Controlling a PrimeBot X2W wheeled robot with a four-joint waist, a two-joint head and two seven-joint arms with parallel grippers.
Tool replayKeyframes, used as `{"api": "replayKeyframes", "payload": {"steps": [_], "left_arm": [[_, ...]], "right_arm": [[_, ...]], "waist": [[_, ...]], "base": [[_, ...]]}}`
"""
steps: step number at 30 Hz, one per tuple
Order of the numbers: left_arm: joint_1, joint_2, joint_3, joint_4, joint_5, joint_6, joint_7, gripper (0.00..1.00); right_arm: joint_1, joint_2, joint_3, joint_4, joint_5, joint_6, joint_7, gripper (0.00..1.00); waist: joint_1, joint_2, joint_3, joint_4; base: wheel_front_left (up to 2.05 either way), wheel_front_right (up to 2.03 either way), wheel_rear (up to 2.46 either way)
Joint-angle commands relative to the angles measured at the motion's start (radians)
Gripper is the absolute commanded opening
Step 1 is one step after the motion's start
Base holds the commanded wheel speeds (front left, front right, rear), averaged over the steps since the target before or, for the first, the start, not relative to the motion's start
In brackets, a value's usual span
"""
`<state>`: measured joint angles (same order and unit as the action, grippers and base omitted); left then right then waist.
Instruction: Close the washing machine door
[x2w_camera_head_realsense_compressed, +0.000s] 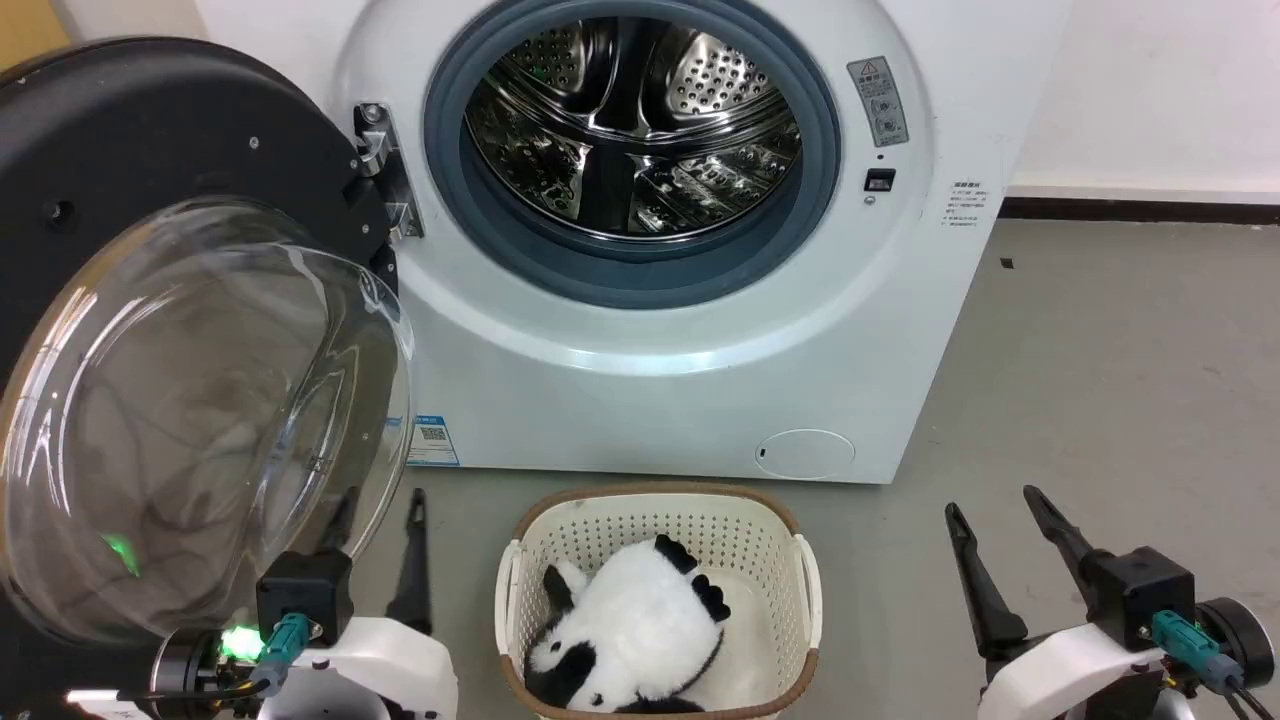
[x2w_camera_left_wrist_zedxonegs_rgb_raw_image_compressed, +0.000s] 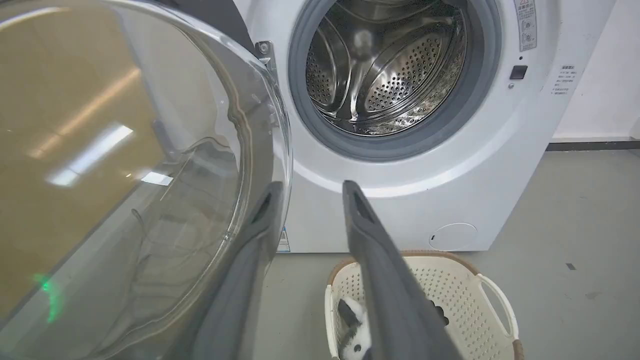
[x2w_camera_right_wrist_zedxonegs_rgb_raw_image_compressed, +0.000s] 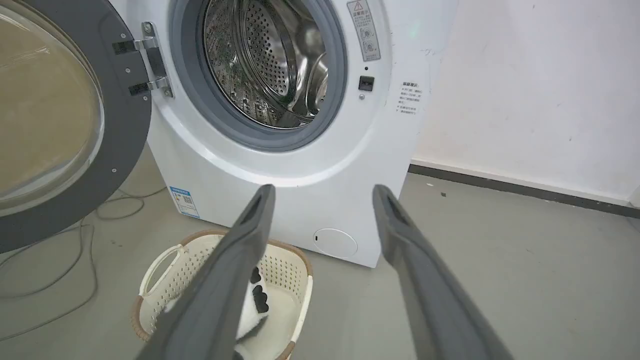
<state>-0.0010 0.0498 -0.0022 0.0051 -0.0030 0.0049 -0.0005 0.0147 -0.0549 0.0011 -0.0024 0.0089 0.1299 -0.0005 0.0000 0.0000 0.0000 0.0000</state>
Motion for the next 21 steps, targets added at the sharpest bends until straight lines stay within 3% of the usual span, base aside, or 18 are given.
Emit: {"api": "replayKeyframes", "payload": {"steps": [1,21], "left_arm": [[0.001,0.0,-0.003,0.0,-0.004,0.0,-0.008,1.0],[0.005,0.0,-0.022,-0.008,-0.027,0.005,-0.047,1.0]], "right_arm": [[0.0,0.0,0.001,0.0,0.007,0.0,-0.008,1.0],[0.001,0.0,0.005,-0.01,0.022,0.0,-0.048,1.0]], "waist": [[0.0,0.0,0.0,0.0],[0.0,0.0,0.003,0.038]], "base": [[0.0,0.0,0.0],[0.0,0.0,0.0]]}}
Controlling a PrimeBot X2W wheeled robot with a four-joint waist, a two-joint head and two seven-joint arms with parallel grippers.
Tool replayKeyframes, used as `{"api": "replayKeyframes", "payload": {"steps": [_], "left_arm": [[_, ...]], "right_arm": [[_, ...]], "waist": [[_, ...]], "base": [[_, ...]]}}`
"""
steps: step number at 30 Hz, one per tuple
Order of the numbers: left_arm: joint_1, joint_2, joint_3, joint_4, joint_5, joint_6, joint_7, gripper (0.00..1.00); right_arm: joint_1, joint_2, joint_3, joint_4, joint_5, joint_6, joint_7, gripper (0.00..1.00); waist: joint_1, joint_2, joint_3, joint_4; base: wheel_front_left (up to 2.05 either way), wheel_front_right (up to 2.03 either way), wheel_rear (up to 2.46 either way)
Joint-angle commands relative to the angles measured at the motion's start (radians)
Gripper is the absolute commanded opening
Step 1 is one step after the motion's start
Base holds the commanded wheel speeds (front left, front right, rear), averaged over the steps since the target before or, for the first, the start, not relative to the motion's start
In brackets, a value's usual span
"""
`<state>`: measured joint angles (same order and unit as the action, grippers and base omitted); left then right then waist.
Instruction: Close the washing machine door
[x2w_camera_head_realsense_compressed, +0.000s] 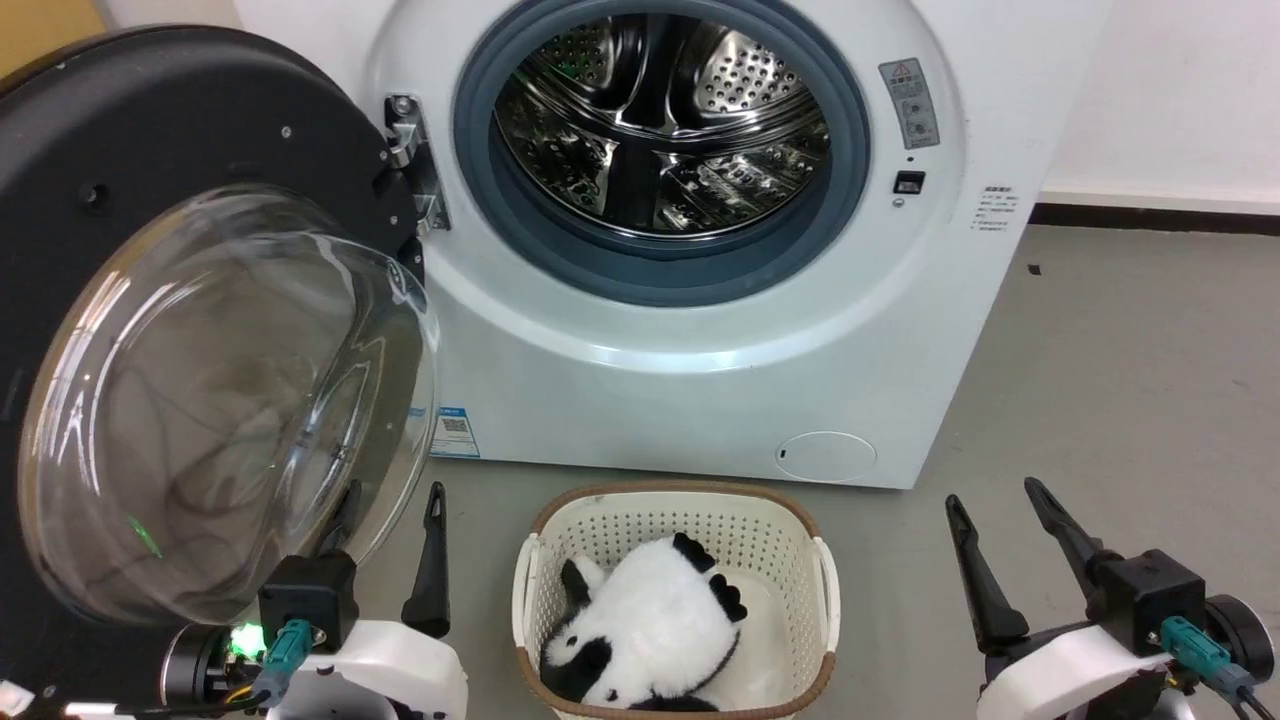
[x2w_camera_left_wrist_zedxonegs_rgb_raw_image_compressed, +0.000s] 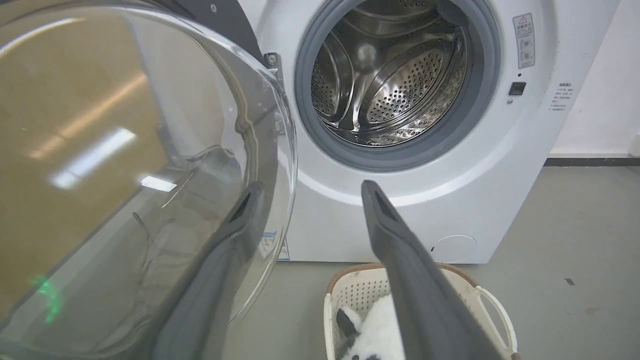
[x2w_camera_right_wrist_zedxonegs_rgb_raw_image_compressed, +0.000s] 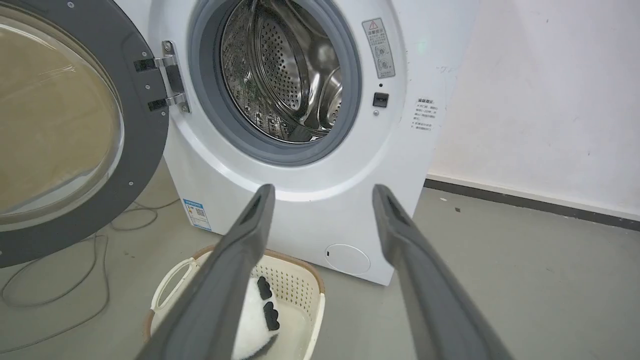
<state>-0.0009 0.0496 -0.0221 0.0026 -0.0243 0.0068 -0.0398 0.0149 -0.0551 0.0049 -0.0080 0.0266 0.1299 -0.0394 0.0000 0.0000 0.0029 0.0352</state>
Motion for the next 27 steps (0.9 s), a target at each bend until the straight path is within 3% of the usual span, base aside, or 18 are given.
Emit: {"api": "replayKeyframes", "payload": {"steps": [1,27], "left_arm": [[0.006,0.0,-0.003,-0.006,-0.007,0.004,-0.01,1.0],[0.035,0.0,-0.01,-0.049,-0.039,0.022,-0.073,1.0]], "right_arm": [[0.001,0.0,0.003,-0.005,0.004,0.0,-0.011,1.0],[-0.011,-0.009,0.061,-0.007,0.039,0.0,-0.073,1.0]], "waist": [[0.0,0.0,0.0,0.007],[0.0,0.0,0.001,0.191]], "base": [[0.0,0.0,0.0],[0.0,0.0,0.0]]}}
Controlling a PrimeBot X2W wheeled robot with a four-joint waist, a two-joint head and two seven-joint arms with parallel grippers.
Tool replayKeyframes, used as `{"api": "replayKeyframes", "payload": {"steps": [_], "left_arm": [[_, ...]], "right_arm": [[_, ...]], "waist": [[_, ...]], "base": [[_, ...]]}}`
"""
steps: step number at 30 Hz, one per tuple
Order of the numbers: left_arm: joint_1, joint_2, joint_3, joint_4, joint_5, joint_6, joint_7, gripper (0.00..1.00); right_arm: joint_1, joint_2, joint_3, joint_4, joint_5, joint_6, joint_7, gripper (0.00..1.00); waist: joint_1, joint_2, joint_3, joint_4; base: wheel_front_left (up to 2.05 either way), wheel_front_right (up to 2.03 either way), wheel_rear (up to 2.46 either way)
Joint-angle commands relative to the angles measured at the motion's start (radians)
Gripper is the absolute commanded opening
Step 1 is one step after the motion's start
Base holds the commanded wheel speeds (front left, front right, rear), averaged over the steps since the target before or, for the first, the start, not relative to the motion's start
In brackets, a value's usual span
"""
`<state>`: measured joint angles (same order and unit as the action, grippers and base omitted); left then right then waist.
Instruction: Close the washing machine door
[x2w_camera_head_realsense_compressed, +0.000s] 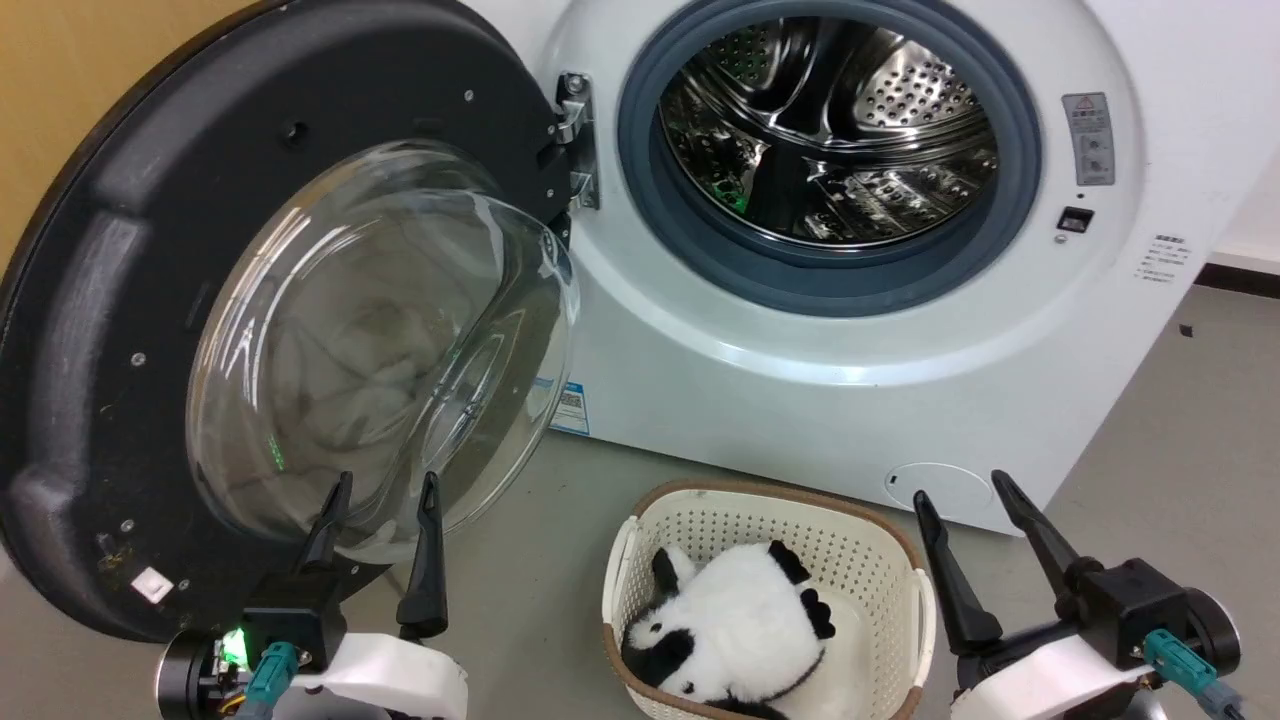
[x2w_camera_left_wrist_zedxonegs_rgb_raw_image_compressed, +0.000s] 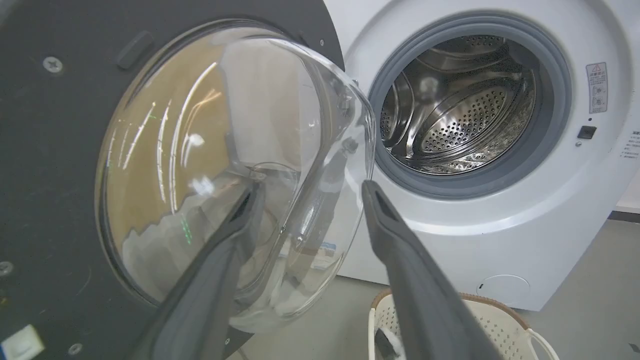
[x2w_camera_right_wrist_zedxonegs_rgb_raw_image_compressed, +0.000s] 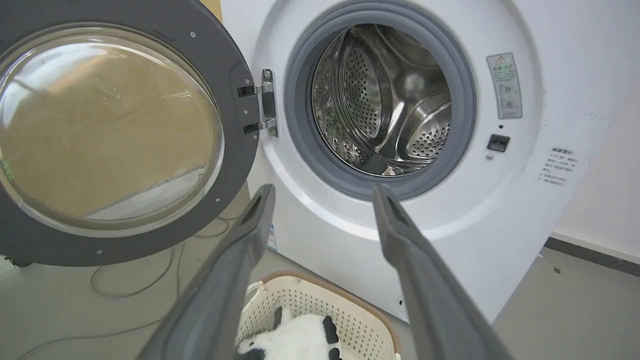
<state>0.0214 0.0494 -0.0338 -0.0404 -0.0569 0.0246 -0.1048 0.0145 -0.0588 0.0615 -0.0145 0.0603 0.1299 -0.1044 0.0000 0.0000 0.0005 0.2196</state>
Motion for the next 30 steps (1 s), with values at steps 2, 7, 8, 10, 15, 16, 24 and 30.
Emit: {"api": "replayKeyframes", "payload": {"steps": [2,7,8,10,15,16,24,30], "left_arm": [[0.017,0.001,0.002,-0.013,-0.01,0.009,-0.012,1.0],[0.028,0.001,0.008,-0.033,-0.019,0.024,-0.022,1.0],[0.031,0.001,0.009,-0.037,-0.021,0.027,-0.025,1.0],[0.037,0.001,0.011,-0.046,-0.025,0.032,-0.029,1.0],[0.051,0.001,0.014,-0.067,-0.034,0.047,-0.039,1.0],[0.054,0.001,0.015,-0.071,-0.036,0.05,-0.041,1.0],[0.074,0.001,0.006,-0.095,-0.045,0.067,-0.058,1.0],[0.086,0.001,0.008,-0.106,-0.052,0.076,-0.071,1.0]], "right_arm": [[-0.017,-0.009,0.013,0.005,0.011,0.0,-0.013,1.0],[-0.035,-0.021,0.041,0.018,0.025,0.0,-0.023,1.0],[-0.039,-0.023,0.046,0.02,0.027,0.0,-0.025,1.0],[-0.047,-0.027,0.055,0.025,0.032,0.0,-0.029,1.0],[-0.068,-0.037,0.08,0.036,0.045,0.0,-0.04,1.0],[-0.072,-0.039,0.085,0.038,0.048,0.0,-0.042,1.0],[-0.086,-0.051,0.112,0.044,0.071,0.0,-0.059,1.0],[-0.091,-0.061,0.133,0.041,0.085,0.001,-0.071,1.0]], "waist": [[0.0,0.0,0.006,0.016],[0.0,0.0,0.013,0.041],[0.0,0.0,0.014,0.046],[0.0,0.0,0.015,0.055],[0.0,0.0,0.02,0.079],[0.0,0.0,0.02,0.084],[0.0,0.0,0.024,0.119],[0.0,0.0,0.026,0.146]], "base": [[0.0,0.0,0.0],[0.0,0.0,0.0],[0.0,0.0,0.0],[0.0,0.0,0.0],[0.0,0.0,0.0],[-0.05,-0.05,-0.05],[-0.09,-0.09,-0.09],[-0.03,-0.03,-0.03]]}}
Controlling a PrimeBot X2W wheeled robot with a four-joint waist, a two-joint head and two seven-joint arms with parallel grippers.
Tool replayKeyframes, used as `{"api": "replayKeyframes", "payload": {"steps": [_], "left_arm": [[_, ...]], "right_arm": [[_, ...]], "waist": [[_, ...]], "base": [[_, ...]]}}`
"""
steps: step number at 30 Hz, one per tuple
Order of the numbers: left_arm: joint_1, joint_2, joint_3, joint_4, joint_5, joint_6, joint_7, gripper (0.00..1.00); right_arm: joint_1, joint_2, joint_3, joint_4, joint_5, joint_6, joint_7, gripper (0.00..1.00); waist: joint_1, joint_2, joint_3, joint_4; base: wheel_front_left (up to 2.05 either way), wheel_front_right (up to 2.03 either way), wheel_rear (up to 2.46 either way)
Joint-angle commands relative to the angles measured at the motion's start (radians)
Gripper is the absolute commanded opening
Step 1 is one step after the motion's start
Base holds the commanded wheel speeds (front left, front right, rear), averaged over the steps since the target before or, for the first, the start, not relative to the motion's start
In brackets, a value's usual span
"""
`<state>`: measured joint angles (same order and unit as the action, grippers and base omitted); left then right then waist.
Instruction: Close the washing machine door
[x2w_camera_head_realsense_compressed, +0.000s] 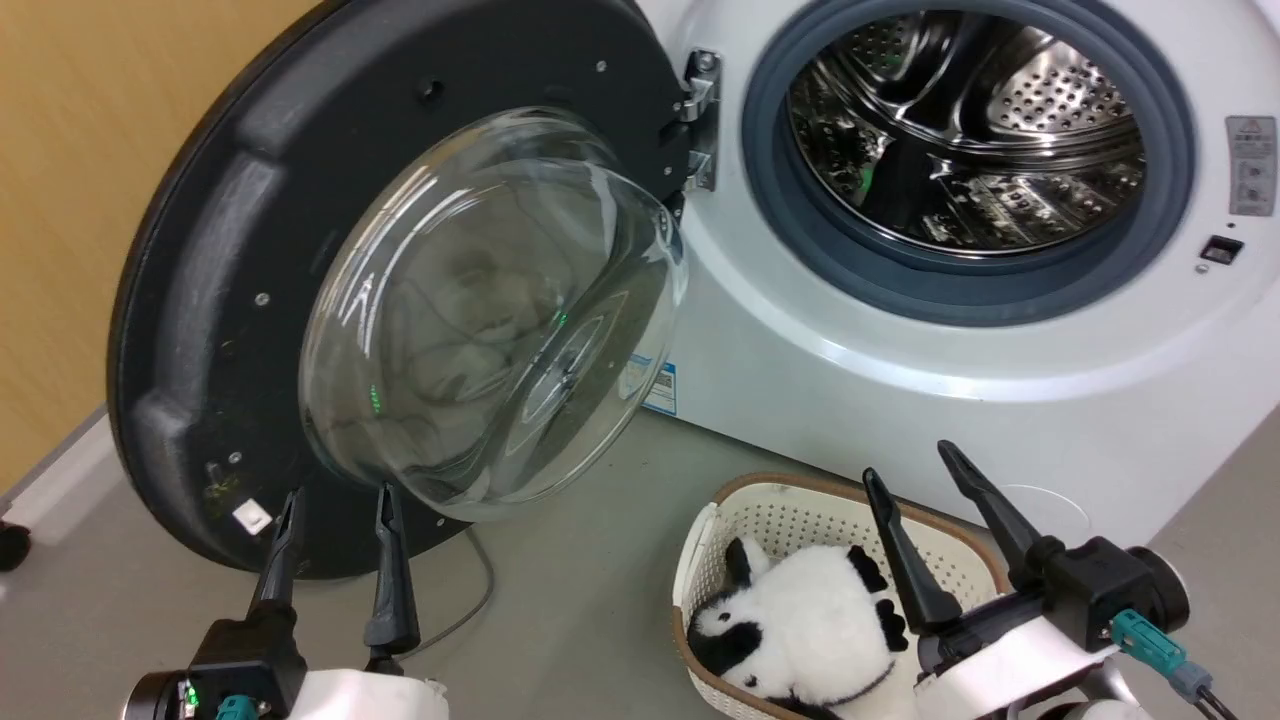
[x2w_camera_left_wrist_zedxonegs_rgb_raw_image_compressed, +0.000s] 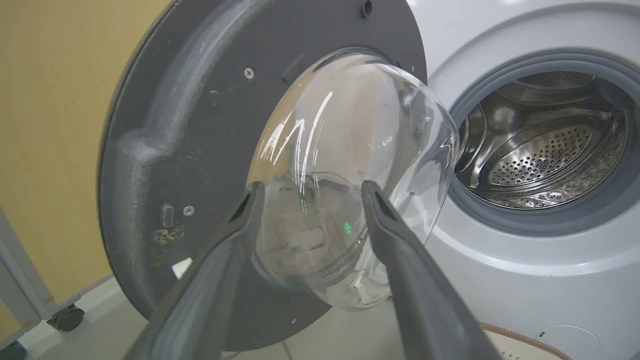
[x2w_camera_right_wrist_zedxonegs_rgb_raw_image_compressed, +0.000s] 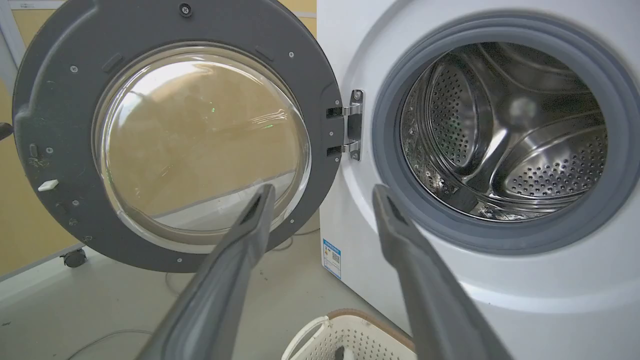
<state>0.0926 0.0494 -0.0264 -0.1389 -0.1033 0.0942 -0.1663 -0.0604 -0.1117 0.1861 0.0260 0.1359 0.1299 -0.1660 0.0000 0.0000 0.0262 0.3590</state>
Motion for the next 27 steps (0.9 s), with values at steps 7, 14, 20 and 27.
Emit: {"api": "replayKeyframes", "payload": {"steps": [7,14,20,27], "left_arm": [[0.025,0.001,-0.001,-0.023,-0.012,0.016,-0.024,1.0],[0.038,0.001,-0.001,-0.034,-0.021,0.023,-0.038,1.0],[0.046,0.001,0.002,-0.048,-0.031,0.03,-0.051,1.0],[0.056,0.001,-0.001,-0.062,-0.041,0.04,-0.065,1.0]], "right_arm": [[-0.022,-0.021,0.03,0.003,0.025,0.001,-0.024,1.0],[-0.028,-0.029,0.056,0.005,0.041,0.001,-0.039,1.0],[-0.032,-0.04,0.074,0.006,0.053,0.001,-0.051,1.0],[-0.037,-0.05,0.092,0.006,0.064,0.001,-0.066,1.0]], "waist": [[0.0,0.0,0.001,0.036],[0.0,0.0,-0.002,0.065],[0.0,0.0,-0.004,0.089],[0.0,0.0,0.002,0.119]], "base": [[-0.01,-0.01,-0.01],[0.0,0.0,0.0],[0.0,0.0,0.0],[0.0,0.0,0.0]]}}
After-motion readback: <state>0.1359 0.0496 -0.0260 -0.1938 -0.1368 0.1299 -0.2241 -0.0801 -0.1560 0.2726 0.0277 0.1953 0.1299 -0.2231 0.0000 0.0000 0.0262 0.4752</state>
